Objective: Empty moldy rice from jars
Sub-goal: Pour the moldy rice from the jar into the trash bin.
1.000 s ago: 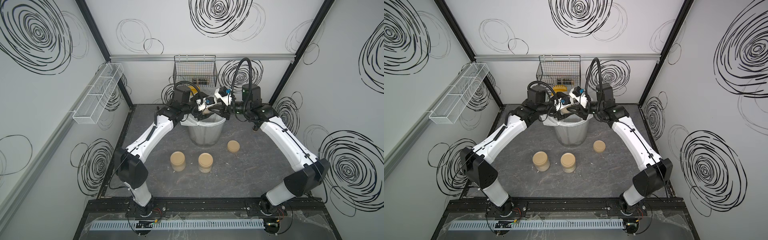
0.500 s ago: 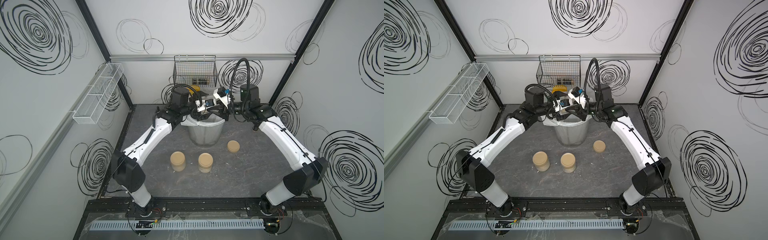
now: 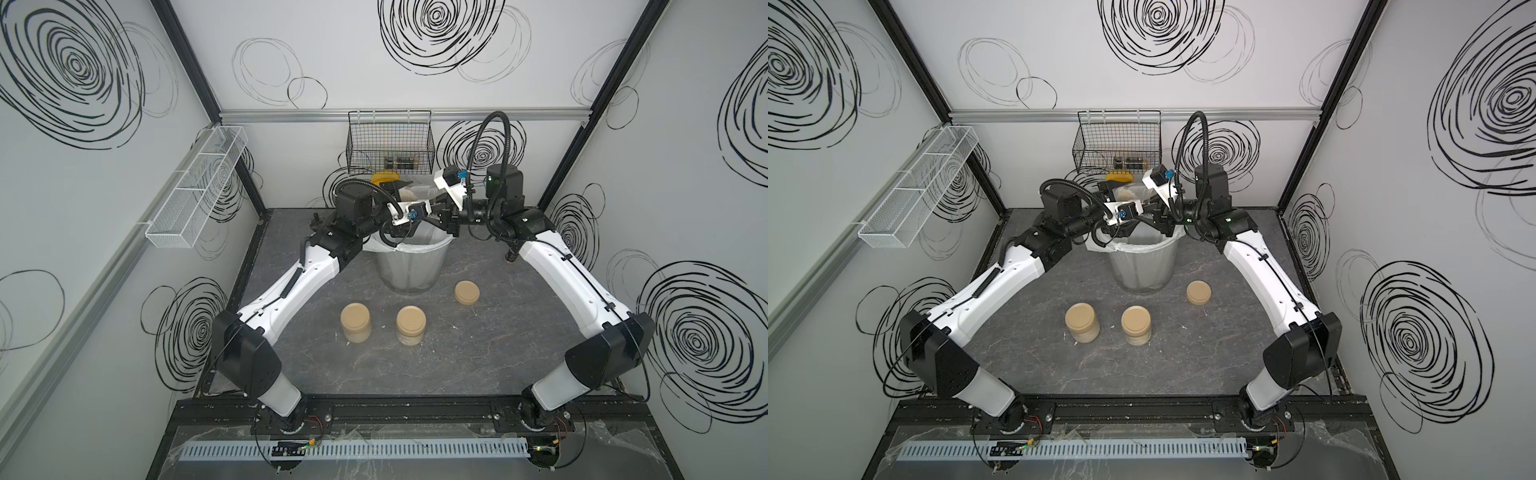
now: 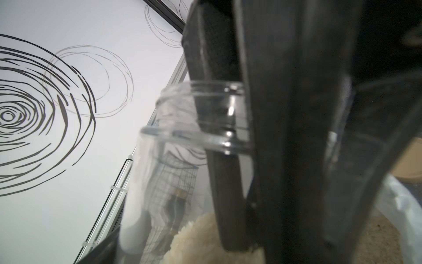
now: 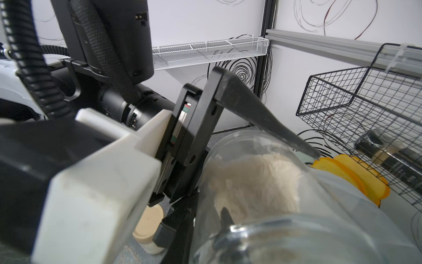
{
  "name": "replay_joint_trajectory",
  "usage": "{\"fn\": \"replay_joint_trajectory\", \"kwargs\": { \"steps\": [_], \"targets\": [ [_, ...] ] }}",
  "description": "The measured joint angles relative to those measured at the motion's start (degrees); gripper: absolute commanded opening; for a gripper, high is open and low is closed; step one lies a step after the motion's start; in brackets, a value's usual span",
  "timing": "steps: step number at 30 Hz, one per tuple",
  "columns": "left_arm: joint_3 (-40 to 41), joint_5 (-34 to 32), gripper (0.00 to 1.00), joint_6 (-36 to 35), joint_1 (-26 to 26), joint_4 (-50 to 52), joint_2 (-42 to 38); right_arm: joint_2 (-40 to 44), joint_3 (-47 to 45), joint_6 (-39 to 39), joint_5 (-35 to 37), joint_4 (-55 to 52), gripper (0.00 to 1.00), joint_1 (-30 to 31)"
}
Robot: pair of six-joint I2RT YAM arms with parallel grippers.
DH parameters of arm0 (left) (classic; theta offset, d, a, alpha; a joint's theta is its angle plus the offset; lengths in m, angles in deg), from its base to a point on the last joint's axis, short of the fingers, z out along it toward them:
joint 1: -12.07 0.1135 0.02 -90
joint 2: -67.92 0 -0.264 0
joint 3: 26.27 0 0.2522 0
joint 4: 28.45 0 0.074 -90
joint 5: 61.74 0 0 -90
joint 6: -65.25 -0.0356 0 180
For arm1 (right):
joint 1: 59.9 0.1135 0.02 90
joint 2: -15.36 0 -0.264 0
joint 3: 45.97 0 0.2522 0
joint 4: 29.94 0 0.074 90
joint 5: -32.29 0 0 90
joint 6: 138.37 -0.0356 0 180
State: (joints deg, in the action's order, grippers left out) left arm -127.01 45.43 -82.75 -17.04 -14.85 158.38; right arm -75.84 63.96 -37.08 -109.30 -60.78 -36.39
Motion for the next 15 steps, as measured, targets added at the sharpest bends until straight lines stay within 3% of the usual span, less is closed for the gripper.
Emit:
{"fn": "replay_joint_trajectory", "kwargs": {
  "steps": [8,15],
  "targets": [
    [2.2,-8.1,0.96,-6.8,-1.9,-0.8,-0.5,-2.3,0.0,-2.8,0.5,0.4,0.00,0.0],
    [2.6,-12.5,0.96,-10.6,-3.2,-1.0,-1.9,-5.1,0.3,-5.5,7.6,2.2,0.00,-2.8]
  ]
}}
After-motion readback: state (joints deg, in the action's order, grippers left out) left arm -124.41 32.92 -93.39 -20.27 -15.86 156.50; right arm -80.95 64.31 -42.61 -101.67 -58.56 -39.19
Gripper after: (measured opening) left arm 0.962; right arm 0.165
